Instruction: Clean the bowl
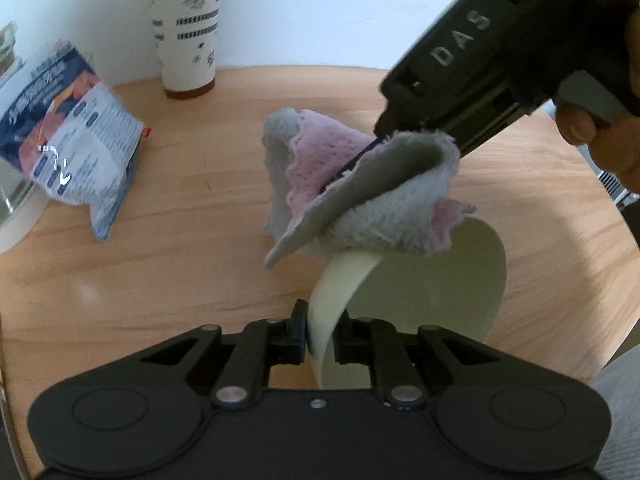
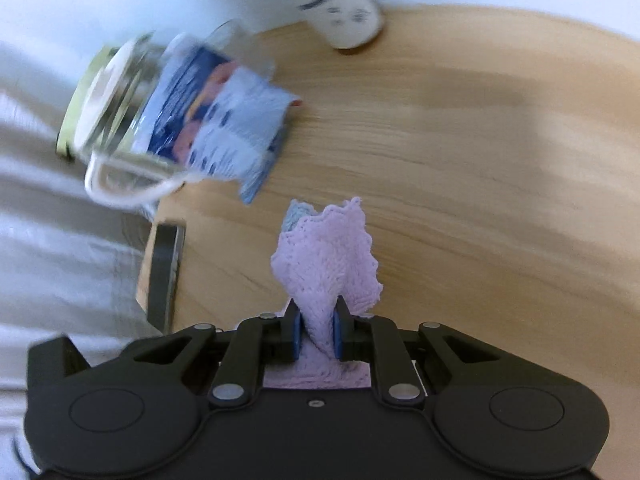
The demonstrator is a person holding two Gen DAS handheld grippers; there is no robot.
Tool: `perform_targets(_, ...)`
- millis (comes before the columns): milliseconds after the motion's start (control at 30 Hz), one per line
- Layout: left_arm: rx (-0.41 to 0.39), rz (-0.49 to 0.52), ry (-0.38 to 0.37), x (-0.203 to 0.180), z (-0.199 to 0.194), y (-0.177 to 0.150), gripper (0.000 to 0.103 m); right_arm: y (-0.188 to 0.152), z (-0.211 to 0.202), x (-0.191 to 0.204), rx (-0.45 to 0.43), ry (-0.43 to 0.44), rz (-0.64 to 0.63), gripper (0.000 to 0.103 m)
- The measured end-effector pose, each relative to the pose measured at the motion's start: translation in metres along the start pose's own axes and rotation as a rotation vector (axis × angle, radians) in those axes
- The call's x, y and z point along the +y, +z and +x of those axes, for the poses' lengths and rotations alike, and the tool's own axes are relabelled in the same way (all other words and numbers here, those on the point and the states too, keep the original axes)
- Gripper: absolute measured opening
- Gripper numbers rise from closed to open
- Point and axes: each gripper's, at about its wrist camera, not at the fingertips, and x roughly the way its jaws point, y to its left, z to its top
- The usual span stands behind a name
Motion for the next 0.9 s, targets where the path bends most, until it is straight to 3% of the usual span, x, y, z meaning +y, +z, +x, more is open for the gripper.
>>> perform_targets(233, 0.01, -0.006, -0.01, 0.0, 0.002, -0.001, 0.013, -0.023, -0.02, -0.049, -0.028, -0.005, 0.153, 0.017)
perform_targets(400, 0.022, -0.021, -0.009, 0.001, 0.004, 0.001, 0.014, -0.053, -0.02, -0.082, 0.01, -0.014, 0.293, 0.017)
perform_targets(533, 0.037, -0.033, -0.005, 0.003, 0.006, 0.0, 0.015, -0.062, -0.016, -0.086, 0.02, -0.003, 0.356, 0.017)
perform_targets(700, 0.035, -0.056, -0.01, 0.004, 0.005, -0.004, 0.015, -0.038, -0.022, -0.061, -0.068, 0.047, 0.304, 0.017)
perform_targets(900, 0.033, -0.058, -0.023, 0.0, 0.005, -0.006, 0.015, -0.011, -0.011, -0.014, -0.041, 0.058, 0.133, 0.018)
